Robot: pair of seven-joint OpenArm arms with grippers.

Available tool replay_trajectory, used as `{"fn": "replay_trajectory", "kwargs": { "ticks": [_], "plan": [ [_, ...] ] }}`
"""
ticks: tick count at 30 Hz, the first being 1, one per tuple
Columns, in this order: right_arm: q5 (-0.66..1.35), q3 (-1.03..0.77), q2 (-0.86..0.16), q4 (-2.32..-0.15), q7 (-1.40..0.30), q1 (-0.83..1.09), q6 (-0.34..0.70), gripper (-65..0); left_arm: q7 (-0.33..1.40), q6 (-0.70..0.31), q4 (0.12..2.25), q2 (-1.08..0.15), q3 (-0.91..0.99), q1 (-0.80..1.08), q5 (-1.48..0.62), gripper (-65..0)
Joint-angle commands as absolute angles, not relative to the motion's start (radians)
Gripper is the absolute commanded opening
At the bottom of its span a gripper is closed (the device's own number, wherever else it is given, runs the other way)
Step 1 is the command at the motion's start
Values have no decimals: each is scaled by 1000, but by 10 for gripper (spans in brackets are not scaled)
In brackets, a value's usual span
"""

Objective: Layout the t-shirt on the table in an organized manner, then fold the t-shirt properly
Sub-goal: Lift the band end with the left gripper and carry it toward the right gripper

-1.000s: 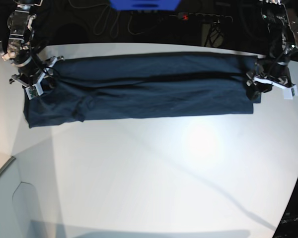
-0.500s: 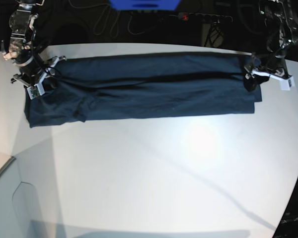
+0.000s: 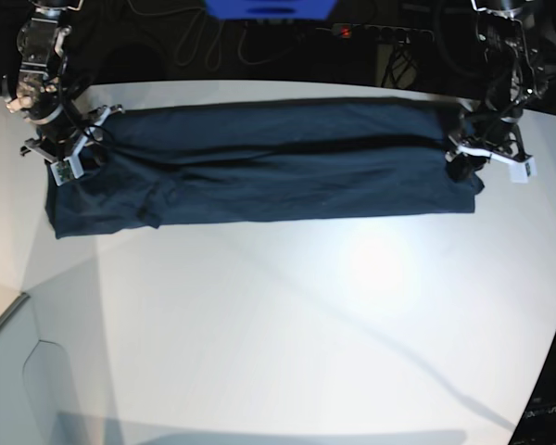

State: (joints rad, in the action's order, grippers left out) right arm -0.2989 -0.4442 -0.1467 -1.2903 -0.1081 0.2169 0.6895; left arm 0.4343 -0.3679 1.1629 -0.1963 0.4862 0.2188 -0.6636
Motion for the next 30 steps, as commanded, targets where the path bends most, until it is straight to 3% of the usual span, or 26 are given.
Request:
{"fn": "replay_trajectory", "kwargs": {
  "ticks": [1,3,4,8,19,30],
  "plan": [
    [-325,-443,-150,-1293,-145,223,698,-406,483,-361,1161,-199,483,228,-645,-513],
    [-325,-443,-150,-1294,-145,222,698,-406,484,-361,1161,-199,484,226,-645,-627],
    [-325,-443,-150,-1294,-145,222,698,-406,484,-361,1161,-199,486,226,-645,-650],
    [-325,-443,-150,-1294,-145,222,698,-406,484,-360,1219,-200,487,229,-647,-650],
    [-325,-443,-148,-1293,-150,209,698,-406,484,-351,1649,-111,478,285,-636,-650],
    [-325,-443,-105,-1343,-150,214,698,-406,478,-349,1675,22,200,275,-481,-650]
  ]
}}
